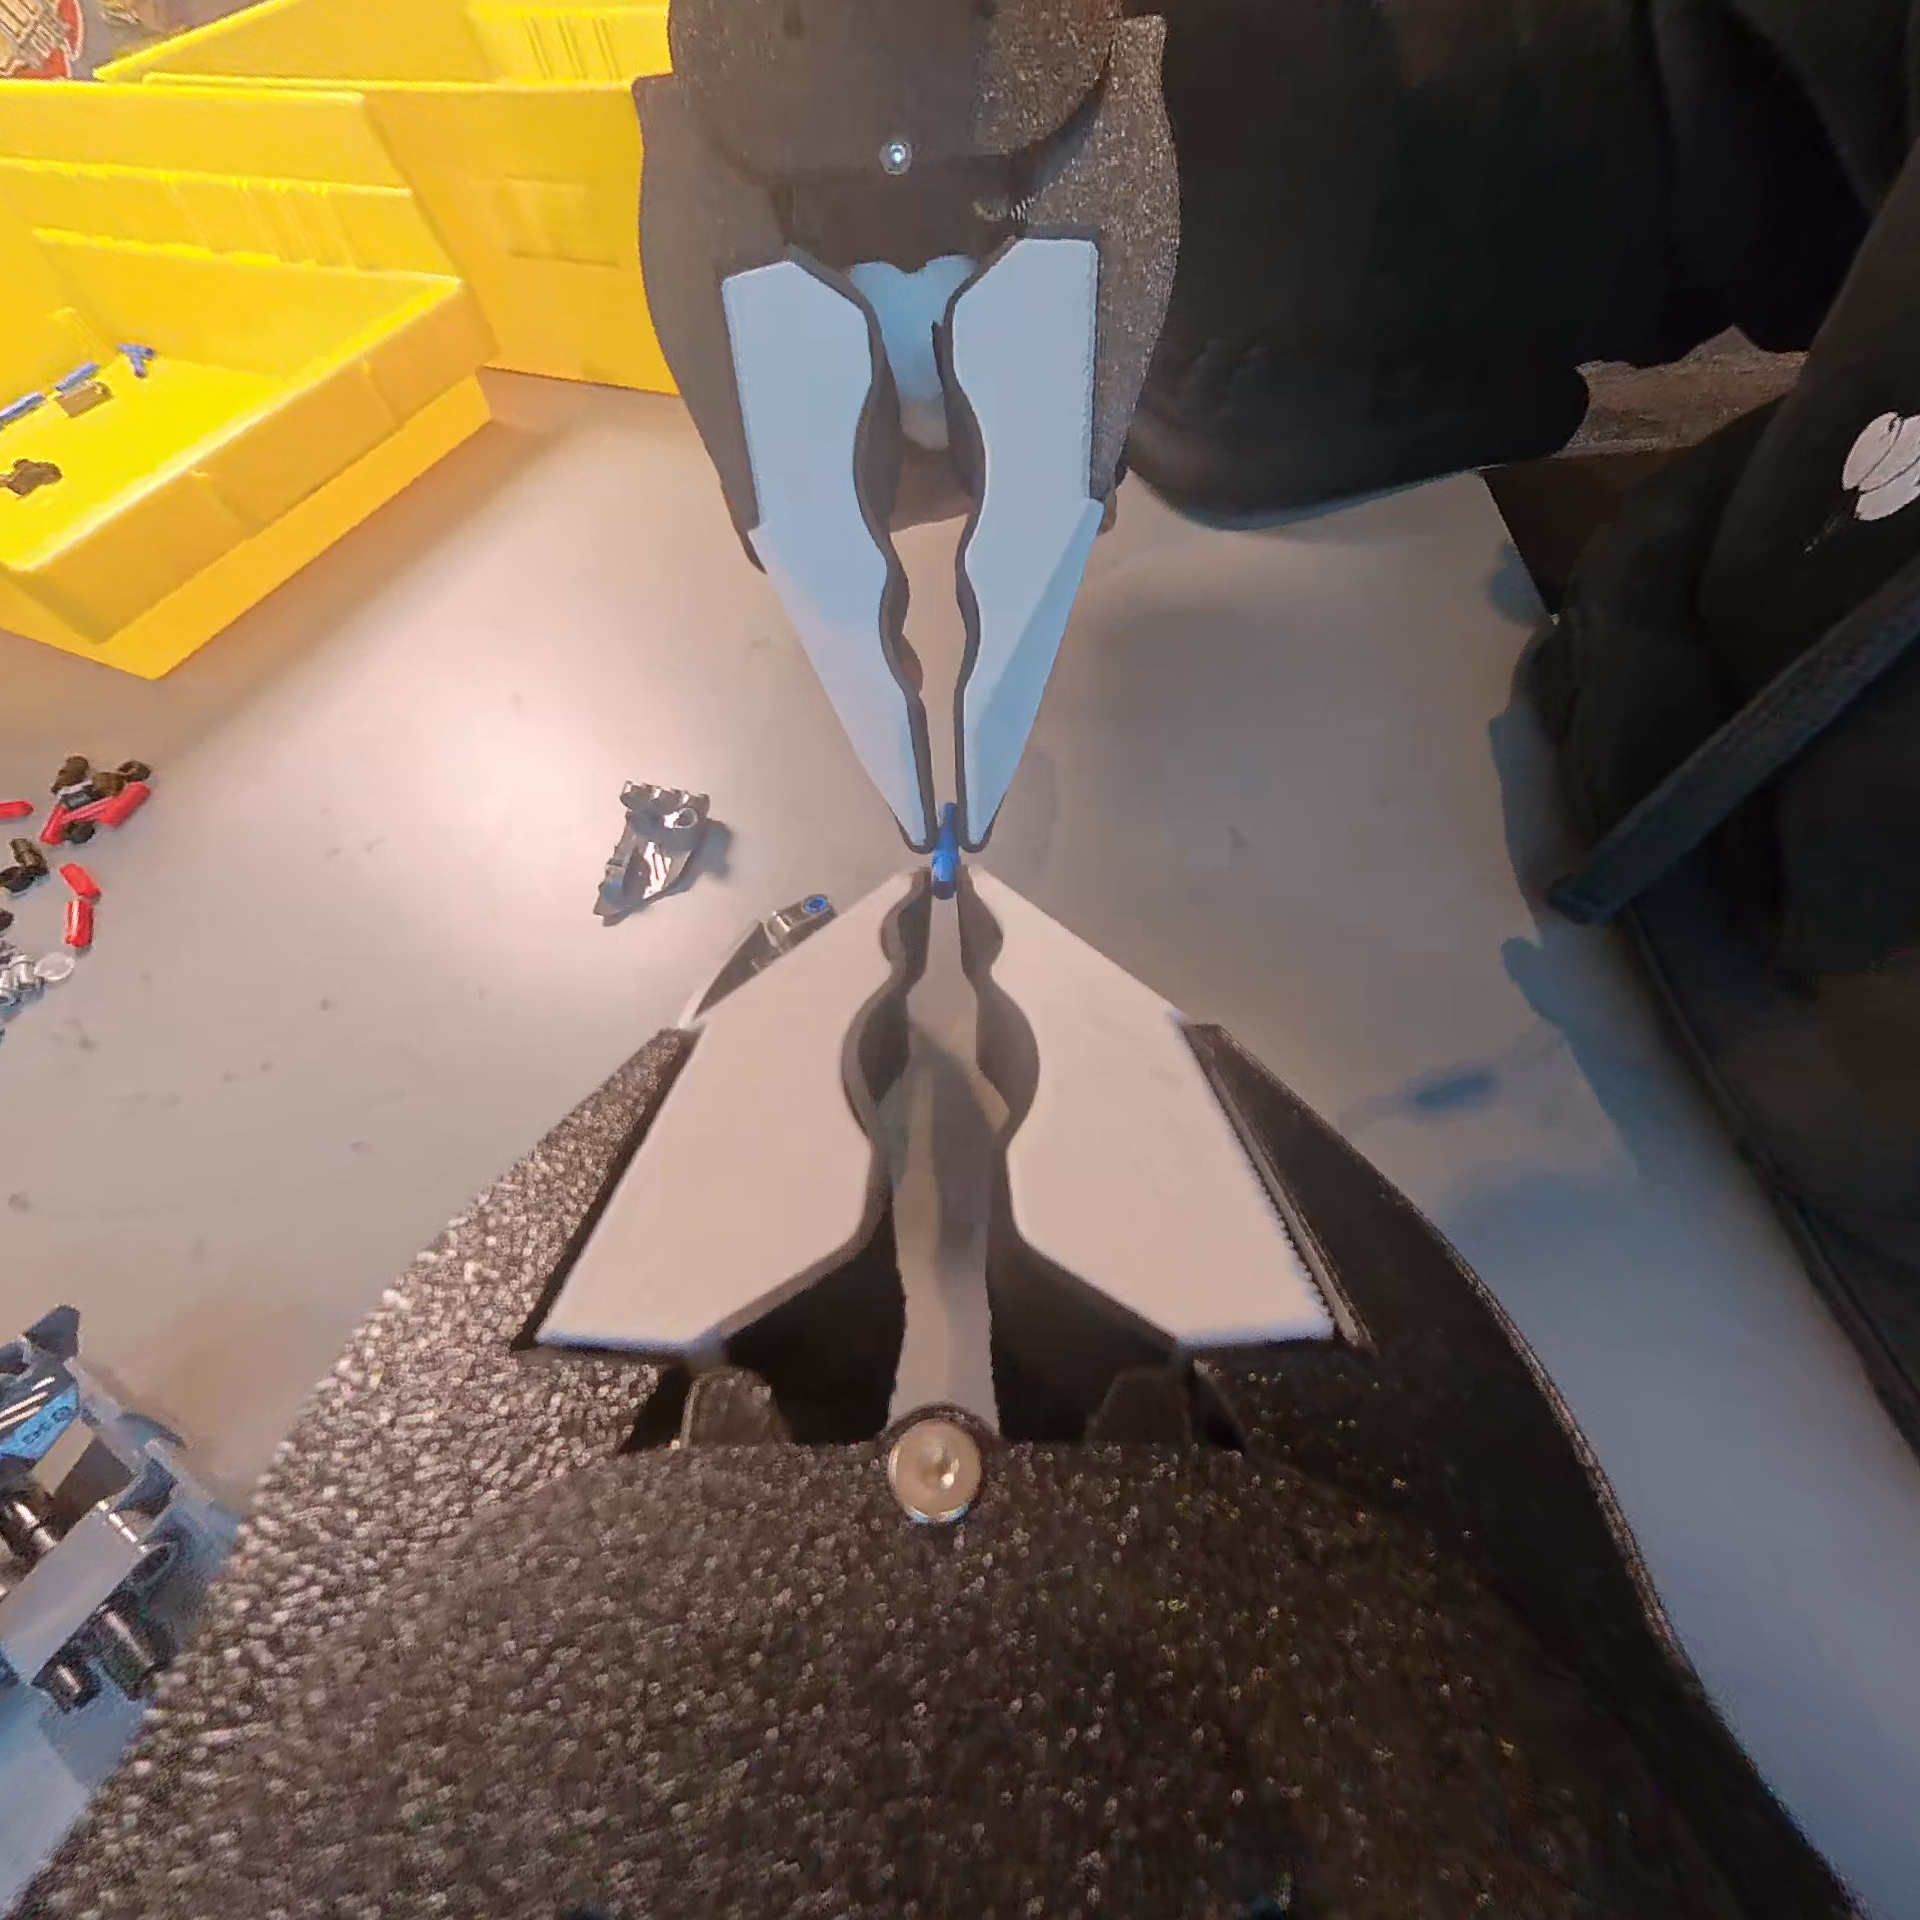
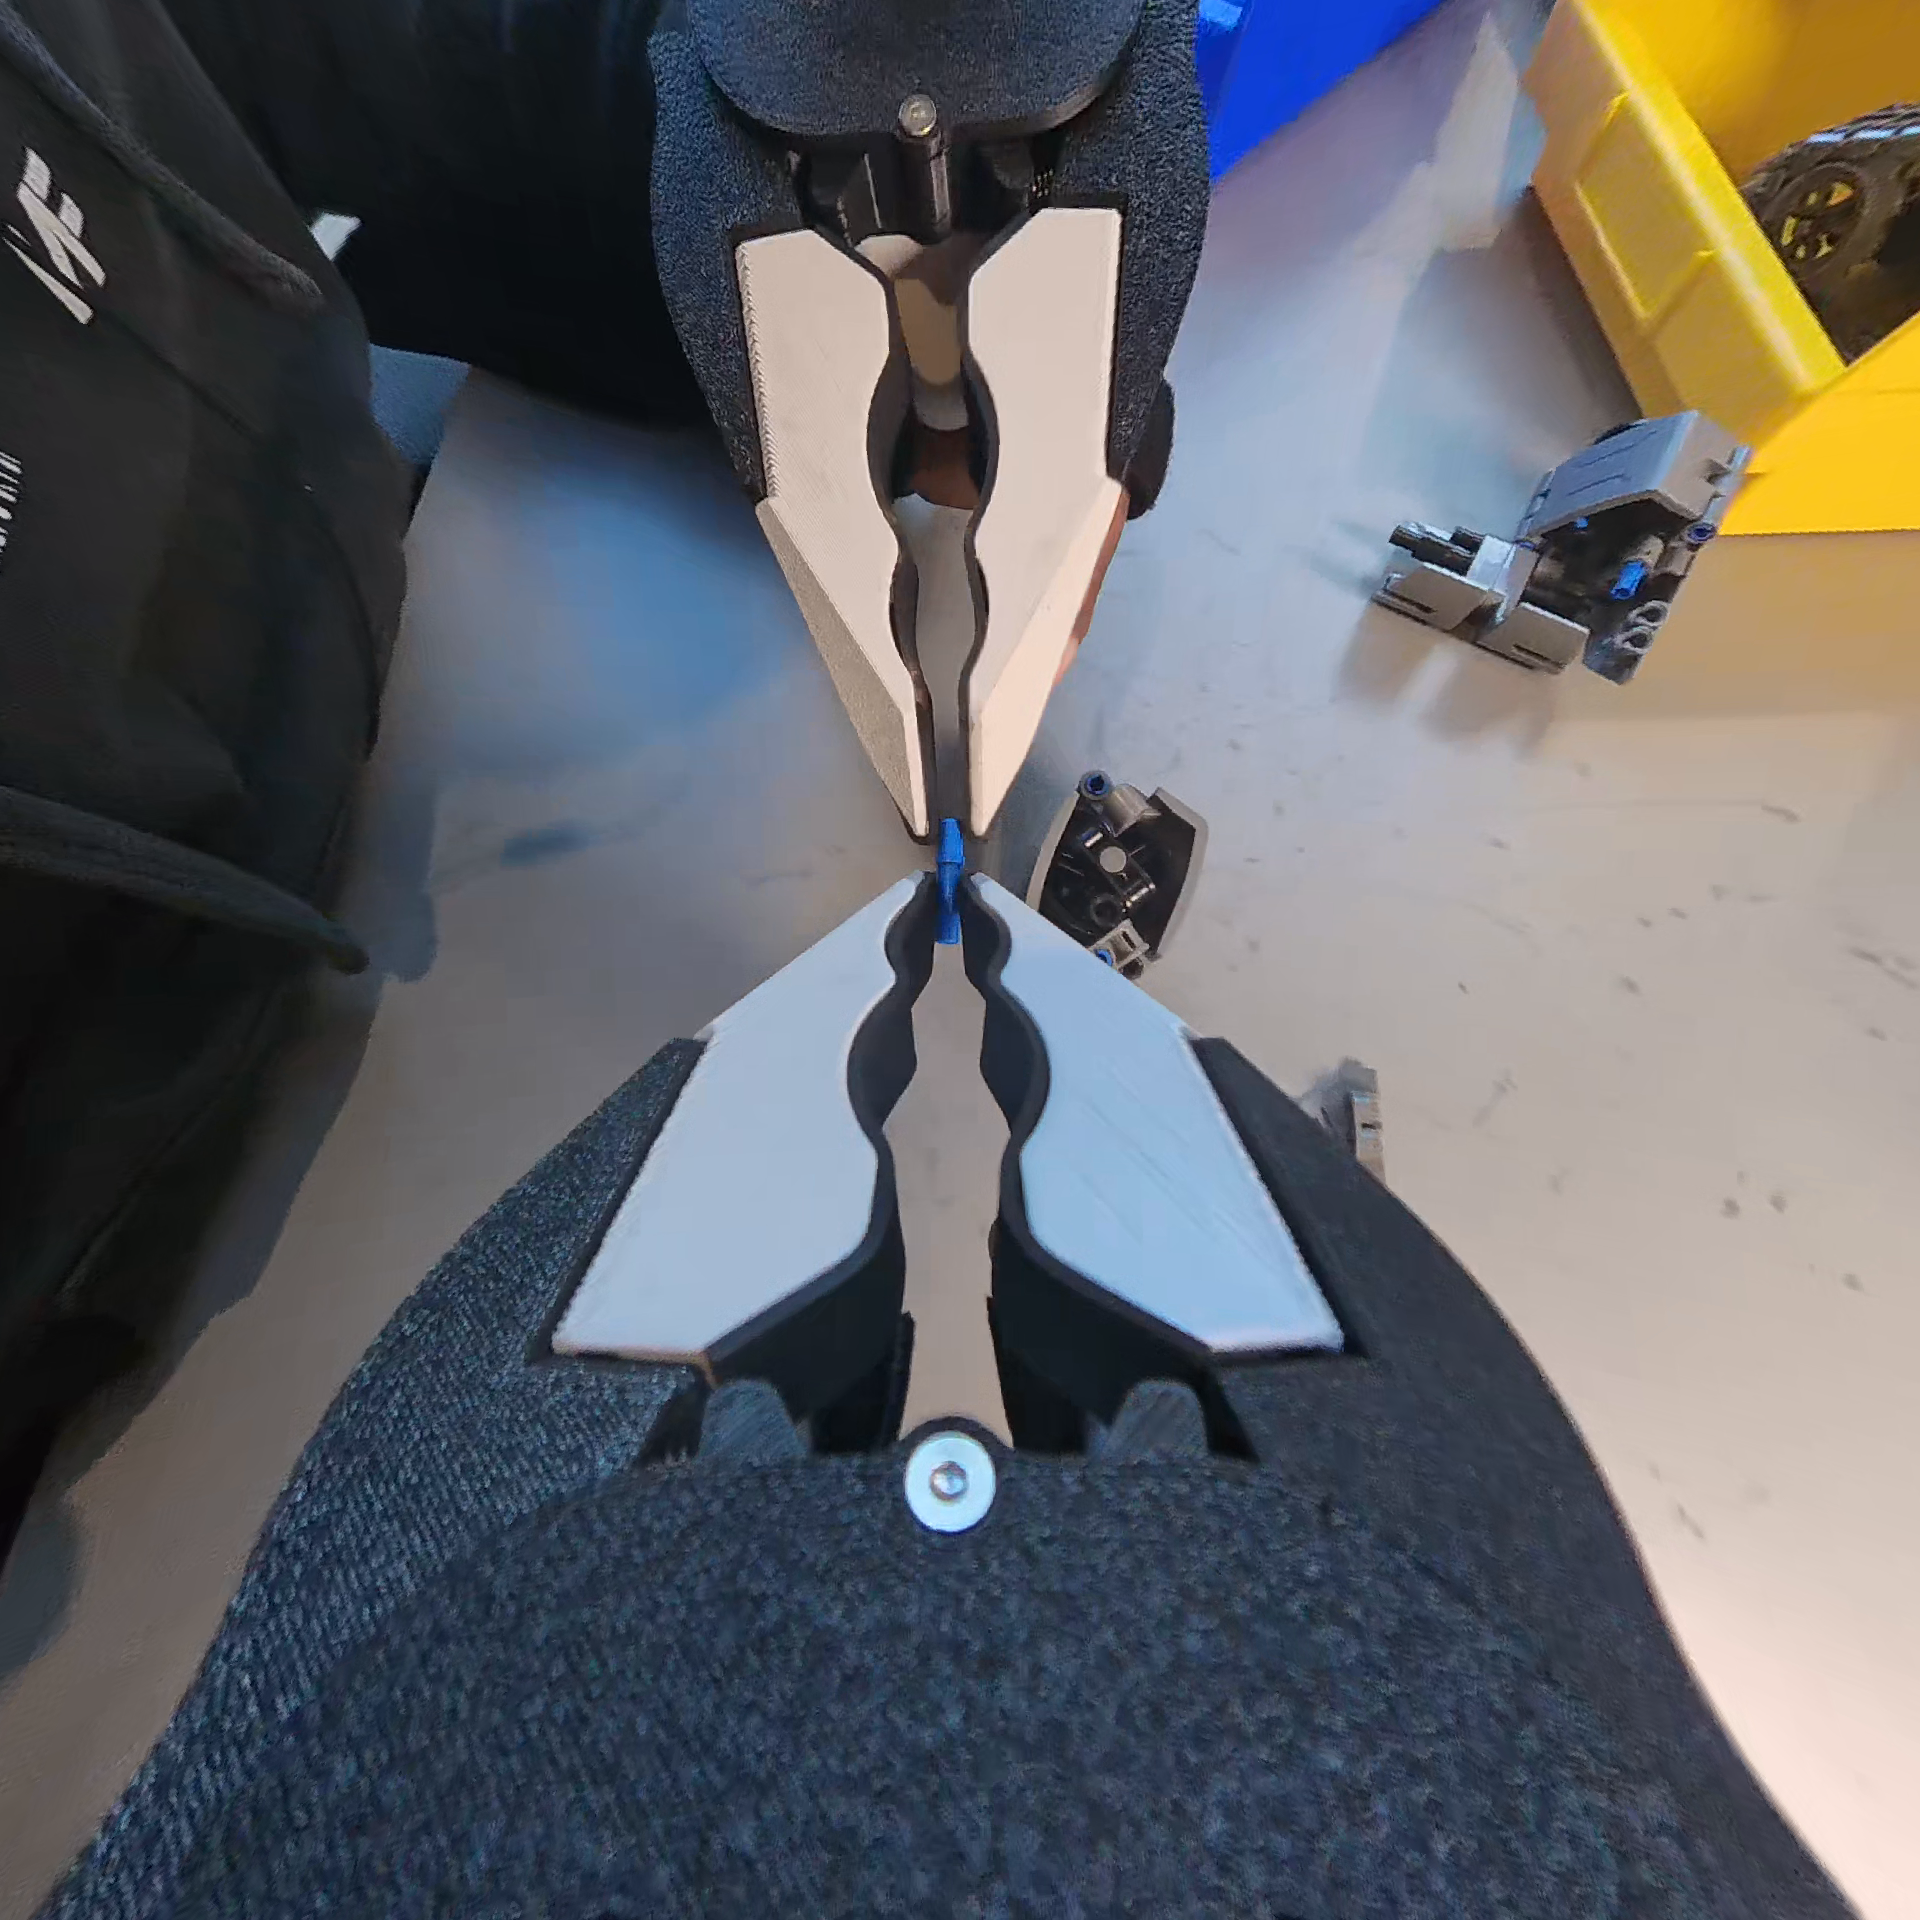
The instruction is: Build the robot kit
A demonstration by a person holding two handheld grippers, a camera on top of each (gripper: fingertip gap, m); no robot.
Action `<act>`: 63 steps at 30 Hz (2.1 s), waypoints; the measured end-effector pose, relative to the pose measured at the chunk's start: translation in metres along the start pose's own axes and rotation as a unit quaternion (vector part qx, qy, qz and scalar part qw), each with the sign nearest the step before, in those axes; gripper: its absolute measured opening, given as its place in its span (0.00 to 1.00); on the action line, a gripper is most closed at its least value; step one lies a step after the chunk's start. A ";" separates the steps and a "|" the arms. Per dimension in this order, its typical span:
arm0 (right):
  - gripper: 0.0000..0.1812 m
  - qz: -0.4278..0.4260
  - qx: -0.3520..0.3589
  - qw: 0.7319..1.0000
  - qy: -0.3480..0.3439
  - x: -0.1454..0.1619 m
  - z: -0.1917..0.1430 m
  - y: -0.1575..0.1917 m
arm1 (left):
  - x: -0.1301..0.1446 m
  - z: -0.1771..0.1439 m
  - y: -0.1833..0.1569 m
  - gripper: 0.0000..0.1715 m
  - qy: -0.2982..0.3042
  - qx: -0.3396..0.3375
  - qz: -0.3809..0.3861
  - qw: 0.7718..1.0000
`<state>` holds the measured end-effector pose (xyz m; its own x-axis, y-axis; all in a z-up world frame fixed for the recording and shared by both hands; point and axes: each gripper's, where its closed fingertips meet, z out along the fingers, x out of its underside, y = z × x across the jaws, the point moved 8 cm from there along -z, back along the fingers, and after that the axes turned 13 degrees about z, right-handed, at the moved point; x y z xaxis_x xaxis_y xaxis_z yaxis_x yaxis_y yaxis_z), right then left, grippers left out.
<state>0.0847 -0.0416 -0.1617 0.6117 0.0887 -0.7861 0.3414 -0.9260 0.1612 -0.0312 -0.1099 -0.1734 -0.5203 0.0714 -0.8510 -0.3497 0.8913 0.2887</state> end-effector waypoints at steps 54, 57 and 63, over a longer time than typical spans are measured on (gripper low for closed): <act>0.02 0.021 0.004 0.988 -0.151 -0.021 -0.025 -0.011 | 0.002 -0.023 0.024 0.16 -0.077 -0.034 -0.075 0.994; 0.01 0.022 0.030 0.995 -0.087 -0.014 -0.026 -0.025 | 0.016 -0.017 0.029 0.27 -0.019 -0.028 -0.081 0.996; 0.01 0.004 0.018 0.999 0.029 -0.018 -0.005 -0.037 | 0.028 0.007 0.040 0.36 0.061 0.026 -0.080 0.995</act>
<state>0.0649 -0.0070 -0.1509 0.6544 0.1016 -0.7493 0.3115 -0.9392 0.1446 -0.0544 -0.0691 -0.1892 -0.5533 -0.1251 -0.8235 -0.3966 0.9090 0.1283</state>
